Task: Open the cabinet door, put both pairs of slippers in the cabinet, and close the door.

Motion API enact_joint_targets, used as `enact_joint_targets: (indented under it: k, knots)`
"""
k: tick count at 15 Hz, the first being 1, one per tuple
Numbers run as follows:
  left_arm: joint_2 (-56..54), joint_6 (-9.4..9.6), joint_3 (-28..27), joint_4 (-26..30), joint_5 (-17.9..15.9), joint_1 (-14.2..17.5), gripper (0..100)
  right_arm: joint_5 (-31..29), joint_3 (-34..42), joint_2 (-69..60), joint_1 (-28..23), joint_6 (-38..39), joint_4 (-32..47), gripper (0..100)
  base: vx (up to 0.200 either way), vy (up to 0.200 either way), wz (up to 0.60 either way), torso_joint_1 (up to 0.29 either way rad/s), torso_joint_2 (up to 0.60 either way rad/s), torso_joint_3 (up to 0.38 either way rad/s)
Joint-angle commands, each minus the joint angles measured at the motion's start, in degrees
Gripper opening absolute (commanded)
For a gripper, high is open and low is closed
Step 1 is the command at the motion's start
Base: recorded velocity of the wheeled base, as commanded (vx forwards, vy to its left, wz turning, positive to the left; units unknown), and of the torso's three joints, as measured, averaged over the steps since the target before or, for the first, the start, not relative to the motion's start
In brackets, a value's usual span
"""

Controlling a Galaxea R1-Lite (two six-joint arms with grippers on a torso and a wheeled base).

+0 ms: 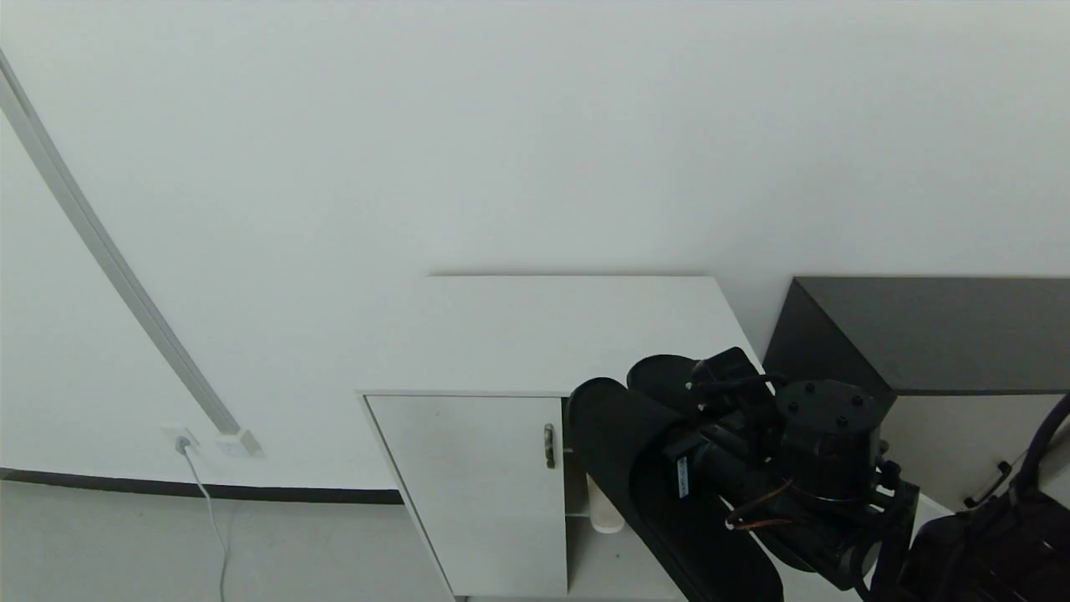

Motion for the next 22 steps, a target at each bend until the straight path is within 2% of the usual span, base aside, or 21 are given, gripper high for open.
enact_joint_targets:
  k: [1, 12, 22]
  knots:
    - [0.08, 0.0, 0.0, 0.04, 0.01, 0.0, 0, 0.01, 0.42, 0.31, 0.09, -0.05, -0.29, 0, 0.0, 0.0, 0.0, -0.144, 0.34, 0.178]
    - [0.08, 0.0, 0.0, -0.04, 0.01, 0.0, 0, 0.88, 2.01, 1.1, 0.18, -0.93, -2.31, 0, 0.0, 0.0, 0.0, -0.163, 0.37, 0.206]
    - [0.08, 0.0, 0.0, 0.04, 0.01, 0.0, 0, 1.24, 2.8, 2.59, 0.09, -1.11, -4.42, 0, 0.0, 0.0, 0.0, -0.217, 0.53, 0.311]
